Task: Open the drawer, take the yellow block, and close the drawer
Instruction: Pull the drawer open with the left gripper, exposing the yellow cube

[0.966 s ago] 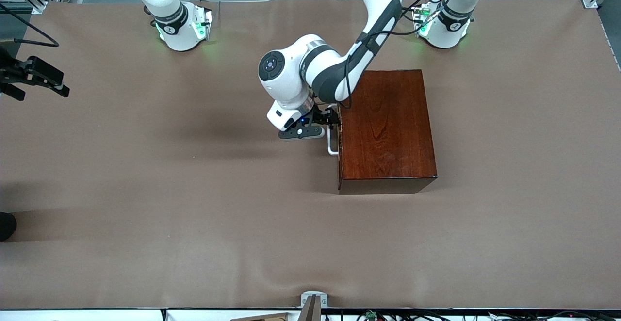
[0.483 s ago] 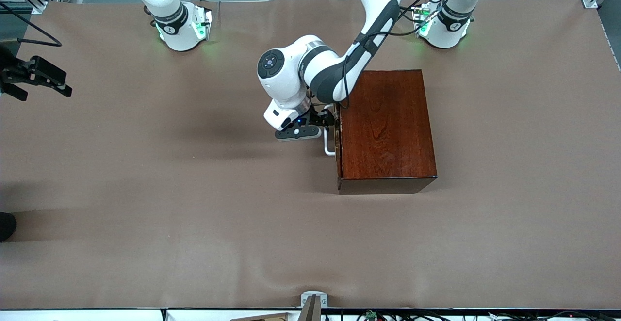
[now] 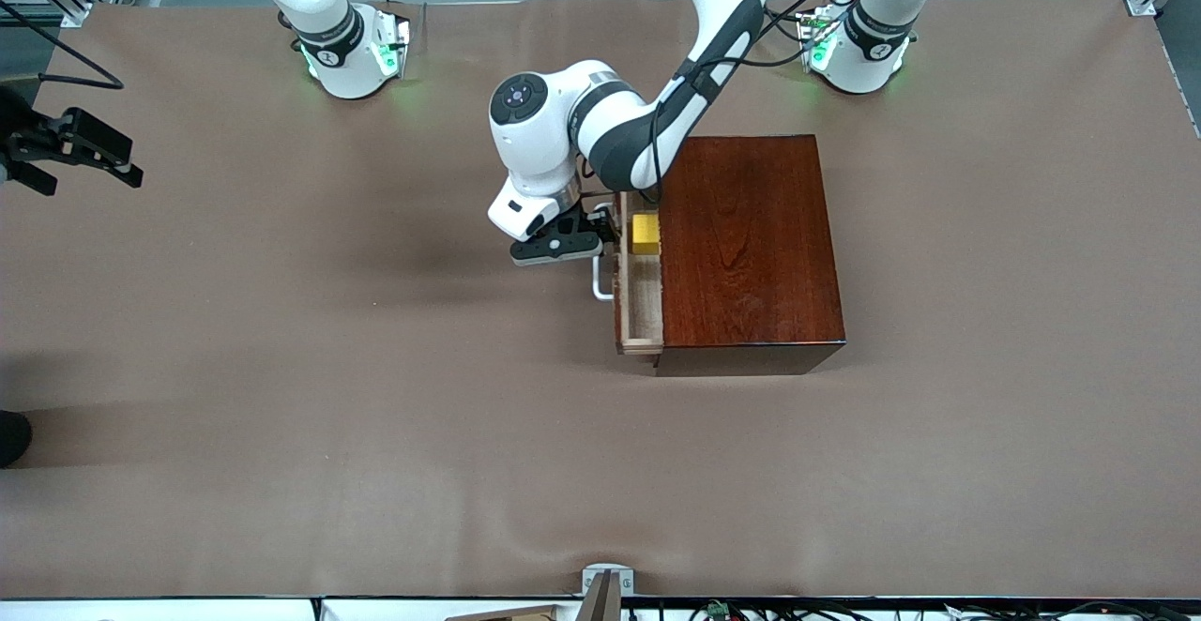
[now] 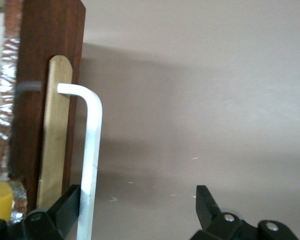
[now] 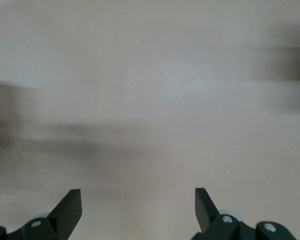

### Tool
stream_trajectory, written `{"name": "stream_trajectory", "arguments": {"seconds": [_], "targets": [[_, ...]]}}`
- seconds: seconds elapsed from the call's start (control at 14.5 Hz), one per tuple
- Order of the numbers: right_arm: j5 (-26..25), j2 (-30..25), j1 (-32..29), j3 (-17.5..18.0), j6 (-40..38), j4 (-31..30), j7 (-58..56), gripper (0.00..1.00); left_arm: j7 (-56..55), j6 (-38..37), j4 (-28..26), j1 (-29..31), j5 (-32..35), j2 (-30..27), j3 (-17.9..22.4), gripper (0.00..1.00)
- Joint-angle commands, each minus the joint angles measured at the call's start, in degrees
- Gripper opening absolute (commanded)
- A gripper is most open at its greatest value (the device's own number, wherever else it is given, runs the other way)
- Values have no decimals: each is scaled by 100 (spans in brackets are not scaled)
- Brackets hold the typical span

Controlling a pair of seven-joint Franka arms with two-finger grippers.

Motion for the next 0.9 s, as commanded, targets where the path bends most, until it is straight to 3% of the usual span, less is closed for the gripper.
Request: {"name": "stream_trajectory", "arguments": {"seconds": [0.0, 0.83], "targets": [[-56, 40, -13, 33, -62, 101, -34, 100, -372, 335, 204, -26, 74, 155, -61, 100], [-30, 224, -127, 7, -45, 110, -8, 100, -522, 652, 213, -70, 74, 58, -79, 100]]}}
